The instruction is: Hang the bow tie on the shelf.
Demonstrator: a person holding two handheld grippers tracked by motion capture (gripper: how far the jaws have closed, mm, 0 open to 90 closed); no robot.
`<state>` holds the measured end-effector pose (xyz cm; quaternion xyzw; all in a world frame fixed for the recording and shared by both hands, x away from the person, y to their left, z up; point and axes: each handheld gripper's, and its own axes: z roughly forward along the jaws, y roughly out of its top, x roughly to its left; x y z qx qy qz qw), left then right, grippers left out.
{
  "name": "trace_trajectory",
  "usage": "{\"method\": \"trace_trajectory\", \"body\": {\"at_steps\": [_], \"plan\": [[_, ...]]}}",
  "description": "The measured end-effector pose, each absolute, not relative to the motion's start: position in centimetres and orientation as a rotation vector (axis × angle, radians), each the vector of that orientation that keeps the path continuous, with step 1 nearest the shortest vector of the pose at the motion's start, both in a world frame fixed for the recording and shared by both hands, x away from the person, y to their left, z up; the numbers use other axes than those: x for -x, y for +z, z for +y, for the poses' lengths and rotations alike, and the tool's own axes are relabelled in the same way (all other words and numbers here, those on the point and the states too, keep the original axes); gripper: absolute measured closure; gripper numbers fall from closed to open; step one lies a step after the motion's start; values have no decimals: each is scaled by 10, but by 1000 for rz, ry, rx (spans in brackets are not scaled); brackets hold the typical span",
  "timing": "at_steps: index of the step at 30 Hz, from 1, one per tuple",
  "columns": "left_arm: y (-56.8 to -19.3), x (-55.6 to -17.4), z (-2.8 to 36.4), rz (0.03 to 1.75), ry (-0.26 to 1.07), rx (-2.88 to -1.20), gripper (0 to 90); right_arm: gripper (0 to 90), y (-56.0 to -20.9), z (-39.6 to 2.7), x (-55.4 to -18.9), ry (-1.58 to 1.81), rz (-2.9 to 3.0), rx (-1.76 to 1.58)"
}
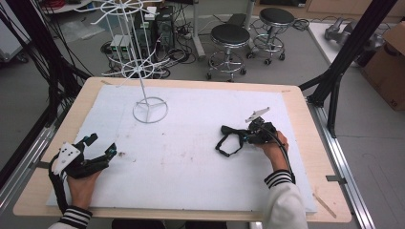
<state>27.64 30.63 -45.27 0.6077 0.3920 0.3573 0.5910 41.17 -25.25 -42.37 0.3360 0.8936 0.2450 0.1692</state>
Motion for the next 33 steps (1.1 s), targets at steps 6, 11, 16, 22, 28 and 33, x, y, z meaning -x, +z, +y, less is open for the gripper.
{"method": "trace_trajectory", "body": {"at_steps": [6,11,16,22,28,33], "plan": [[-453,-276,307,912,831,-1415,176,828,-425,-252,-413,698,2547,-982],[-453,-276,307,913,831,-1415,176,857,-423,-253,-413,712,2527,-1000],[-453,-276,306,913,832,-1416,176,861,-421,-254,-412,740,2512,-994],[-453,-276,306,910,832,-1416,176,862,-415,-252,-408,816,2487,-977],[-453,-276,307,915,833,-1414,171,862,-410,-246,-404,915,2475,-952],[-453,-276,307,915,832,-1414,171,863,-403,-241,-401,1007,2439,-904]]}}
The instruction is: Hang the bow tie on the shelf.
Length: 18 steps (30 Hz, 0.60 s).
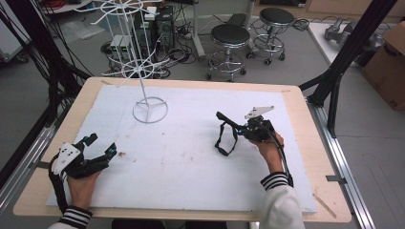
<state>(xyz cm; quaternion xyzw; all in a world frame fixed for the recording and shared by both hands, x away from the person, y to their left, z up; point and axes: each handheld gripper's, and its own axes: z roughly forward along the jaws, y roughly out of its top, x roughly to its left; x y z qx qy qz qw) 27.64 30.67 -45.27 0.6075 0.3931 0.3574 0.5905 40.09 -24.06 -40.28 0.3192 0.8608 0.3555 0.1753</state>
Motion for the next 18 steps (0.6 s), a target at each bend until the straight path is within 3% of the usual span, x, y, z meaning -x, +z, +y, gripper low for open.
{"method": "trace_trajectory", "body": {"at_steps": [18], "plan": [[-453,-276,307,915,832,-1414,172,863,-371,-208,-391,1234,2374,-776]]}}
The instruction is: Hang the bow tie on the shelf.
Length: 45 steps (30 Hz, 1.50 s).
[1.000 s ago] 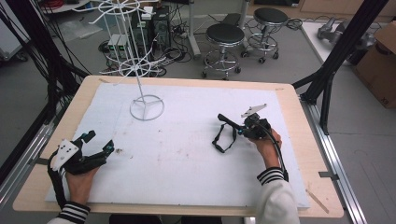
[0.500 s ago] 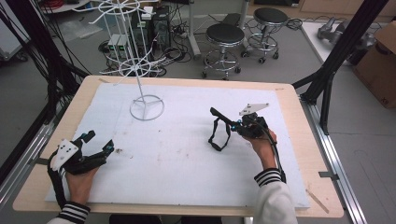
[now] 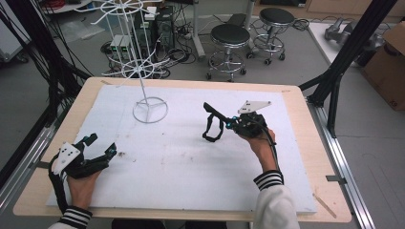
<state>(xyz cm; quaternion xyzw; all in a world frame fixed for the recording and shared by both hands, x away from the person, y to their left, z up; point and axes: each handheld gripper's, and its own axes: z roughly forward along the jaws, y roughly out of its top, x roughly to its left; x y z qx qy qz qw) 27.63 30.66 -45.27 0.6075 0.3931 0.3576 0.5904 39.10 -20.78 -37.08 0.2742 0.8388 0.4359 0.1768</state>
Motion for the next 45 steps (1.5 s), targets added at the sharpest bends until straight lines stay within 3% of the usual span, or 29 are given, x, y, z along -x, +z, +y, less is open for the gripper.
{"method": "trace_trajectory", "body": {"at_steps": [23,45], "plan": [[-453,-276,307,916,832,-1412,171,862,-320,-136,-398,1343,2347,-595],[-453,-276,307,920,827,-1408,171,863,-303,-101,-420,1404,2283,-614]]}}
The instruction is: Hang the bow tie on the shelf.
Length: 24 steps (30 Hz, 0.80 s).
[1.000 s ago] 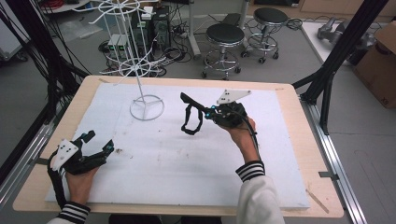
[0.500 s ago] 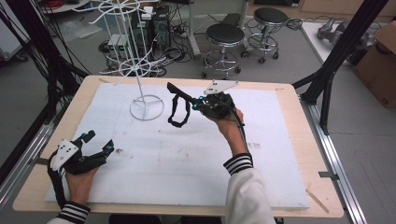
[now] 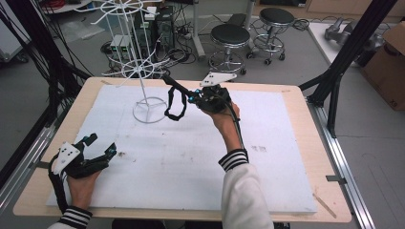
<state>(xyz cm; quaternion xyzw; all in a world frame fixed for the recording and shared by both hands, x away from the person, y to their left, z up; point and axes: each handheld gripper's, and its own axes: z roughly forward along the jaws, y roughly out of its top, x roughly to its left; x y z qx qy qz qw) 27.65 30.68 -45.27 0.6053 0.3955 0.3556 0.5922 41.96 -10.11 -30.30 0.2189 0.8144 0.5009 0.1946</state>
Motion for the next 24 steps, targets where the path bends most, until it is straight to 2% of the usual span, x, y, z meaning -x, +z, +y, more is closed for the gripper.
{"method": "trace_trajectory", "body": {"at_steps": [24], "plan": [[-453,-276,307,911,829,-1404,171,862,-284,-68,-448,1448,2216,-667]]}}
